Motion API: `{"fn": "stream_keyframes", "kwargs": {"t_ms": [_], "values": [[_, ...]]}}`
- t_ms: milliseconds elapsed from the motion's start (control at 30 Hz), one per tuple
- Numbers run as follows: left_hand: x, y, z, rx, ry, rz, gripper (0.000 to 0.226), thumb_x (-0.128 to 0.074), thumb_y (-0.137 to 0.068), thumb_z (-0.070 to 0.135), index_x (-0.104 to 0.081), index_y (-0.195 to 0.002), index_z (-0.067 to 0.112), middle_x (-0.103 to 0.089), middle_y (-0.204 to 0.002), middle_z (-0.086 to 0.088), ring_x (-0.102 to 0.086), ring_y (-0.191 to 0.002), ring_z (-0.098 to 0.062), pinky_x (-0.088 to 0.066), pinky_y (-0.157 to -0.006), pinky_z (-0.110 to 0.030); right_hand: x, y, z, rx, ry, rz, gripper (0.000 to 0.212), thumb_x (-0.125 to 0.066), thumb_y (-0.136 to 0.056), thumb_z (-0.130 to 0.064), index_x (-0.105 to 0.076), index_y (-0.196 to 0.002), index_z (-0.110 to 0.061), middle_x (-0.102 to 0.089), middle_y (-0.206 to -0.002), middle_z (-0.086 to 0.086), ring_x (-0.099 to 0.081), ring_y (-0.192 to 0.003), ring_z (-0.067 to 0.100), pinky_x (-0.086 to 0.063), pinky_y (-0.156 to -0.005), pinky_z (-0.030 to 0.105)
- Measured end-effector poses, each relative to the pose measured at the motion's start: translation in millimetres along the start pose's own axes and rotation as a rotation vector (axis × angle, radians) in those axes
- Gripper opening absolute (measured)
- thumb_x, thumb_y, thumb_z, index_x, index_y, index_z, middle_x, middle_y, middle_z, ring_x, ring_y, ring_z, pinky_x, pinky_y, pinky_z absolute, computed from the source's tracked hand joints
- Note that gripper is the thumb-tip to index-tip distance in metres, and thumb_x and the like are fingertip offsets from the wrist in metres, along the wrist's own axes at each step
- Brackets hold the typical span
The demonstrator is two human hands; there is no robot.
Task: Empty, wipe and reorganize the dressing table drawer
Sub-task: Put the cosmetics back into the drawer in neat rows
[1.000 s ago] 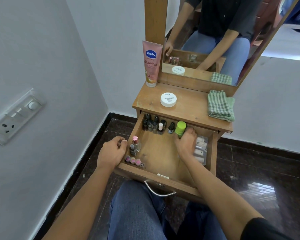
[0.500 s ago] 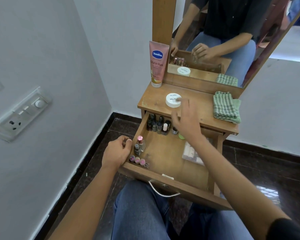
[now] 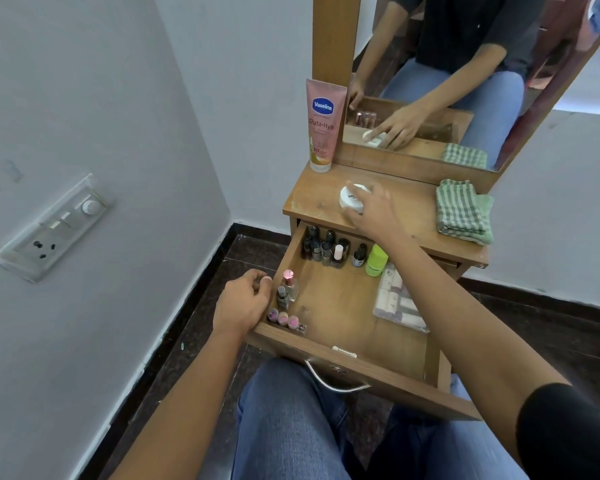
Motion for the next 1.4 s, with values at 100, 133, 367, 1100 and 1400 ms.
{"fn": "stream_keyframes", "kwargs": {"t_ms": [100,133,367,1100,1400], "values": [[-0.6,-0.3,0.1,-0.005,-0.003,-0.001,0.029,-0.046,-0.097,0.039,-0.063,-0.114,0.023,-0.067,-0.080,0.007,-0.062,-0.077,-0.010,-0.054,-0.078,-0.037,4.5,-0.9,4.4,-0.036,-0.084,0.000,0.063,-0.065,-0.085,-0.038,-0.044,-0.142,-0.023,-0.047,-0.132,0.010,-0.039,-0.122,0.030,-0.032,-0.100,0.034],[-0.5,0.1,0.3,-0.006,-0.007,-0.001,0.029,-0.046,-0.098,0.039,-0.063,-0.114,0.023,-0.066,-0.080,0.007,-0.062,-0.077,-0.010,-0.054,-0.077,-0.037,7.9,2.3,3.6,-0.047,-0.133,0.032,0.064,-0.067,-0.082,-0.038,-0.045,-0.140,-0.020,-0.049,-0.130,0.009,-0.040,-0.121,0.028,-0.033,-0.096,0.032],[-0.6,-0.4,-0.5,-0.003,-0.008,0.004,0.029,-0.046,-0.098,0.040,-0.063,-0.115,0.023,-0.066,-0.081,0.006,-0.062,-0.077,-0.011,-0.053,-0.075,-0.035,1.5,91.0,-40.8,0.166,-0.355,0.109,0.059,-0.074,-0.081,-0.031,-0.047,-0.129,-0.012,-0.046,-0.120,-0.003,-0.039,-0.112,0.012,-0.026,-0.089,0.008],[-2.1,-0.9,-2.5,0.007,0.000,0.002,0.029,-0.045,-0.097,0.041,-0.064,-0.111,0.024,-0.067,-0.084,0.006,-0.063,-0.081,-0.013,-0.055,-0.081,-0.039,-88.1,119.3,-10.3,-0.186,-0.134,-0.199,0.037,-0.062,-0.081,-0.001,-0.052,-0.117,-0.002,-0.052,-0.118,0.021,-0.056,-0.100,0.034,-0.045,-0.076,0.033],[-1.2,-0.4,-1.6,0.009,0.001,0.000,0.028,-0.046,-0.097,0.040,-0.064,-0.111,0.023,-0.066,-0.082,0.007,-0.063,-0.081,-0.013,-0.054,-0.082,-0.040,-95.9,106.9,-29.4,-0.253,-0.225,-0.142,0.018,-0.059,-0.086,-0.002,-0.059,-0.104,0.002,-0.065,-0.090,0.019,-0.064,-0.082,0.032,-0.054,-0.068,0.038]]}}
Point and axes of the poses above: each hand's wrist, its own y-axis away from the middle knuckle, its own x-axis out of the back of the hand, z = x × y, the point moved 5 cm from there along -y, towards the middle knuckle
